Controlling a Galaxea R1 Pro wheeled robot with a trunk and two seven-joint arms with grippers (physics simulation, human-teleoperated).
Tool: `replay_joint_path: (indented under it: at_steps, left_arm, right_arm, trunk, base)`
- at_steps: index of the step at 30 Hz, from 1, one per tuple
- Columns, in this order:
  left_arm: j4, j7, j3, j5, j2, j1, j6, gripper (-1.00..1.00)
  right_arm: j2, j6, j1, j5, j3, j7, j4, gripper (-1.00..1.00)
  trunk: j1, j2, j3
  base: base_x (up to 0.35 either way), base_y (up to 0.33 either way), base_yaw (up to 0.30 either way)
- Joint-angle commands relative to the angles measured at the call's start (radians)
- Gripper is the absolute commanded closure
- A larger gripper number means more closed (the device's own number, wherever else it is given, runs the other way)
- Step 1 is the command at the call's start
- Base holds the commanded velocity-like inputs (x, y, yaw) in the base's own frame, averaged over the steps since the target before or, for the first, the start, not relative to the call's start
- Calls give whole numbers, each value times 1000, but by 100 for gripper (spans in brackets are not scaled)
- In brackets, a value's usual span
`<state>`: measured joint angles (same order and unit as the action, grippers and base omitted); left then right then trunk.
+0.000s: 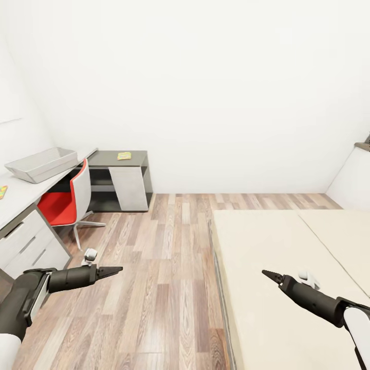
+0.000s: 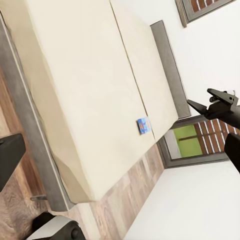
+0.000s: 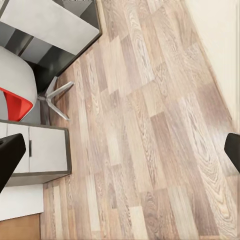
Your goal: Put all the toys in the child's room - the three board games (two on the bed and one on the table), the two jigsaw puzzles on the table, and the tennis ball on the table - inside the toy box on the table in the child's room.
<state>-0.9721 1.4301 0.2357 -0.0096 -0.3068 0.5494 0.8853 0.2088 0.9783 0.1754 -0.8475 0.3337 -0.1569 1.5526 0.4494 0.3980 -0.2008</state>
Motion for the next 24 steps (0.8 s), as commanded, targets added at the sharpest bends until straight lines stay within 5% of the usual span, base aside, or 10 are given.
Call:
replay_joint_path:
  at_steps: [1, 24]
  left_arm:
    - [0, 4, 0, -1, 0, 1, 11, -100]
    - [0, 4, -1, -1, 0, 0, 11, -100]
  right_arm:
    - [0, 4, 1, 10, 1, -10, 0, -100]
    - [-1, -3, 1, 12, 1, -9, 1, -100]
  trunk:
    - [1, 2, -2]
    - [1, 2, -2]
  base:
    - [0, -167, 0]
    - [0, -191, 0]
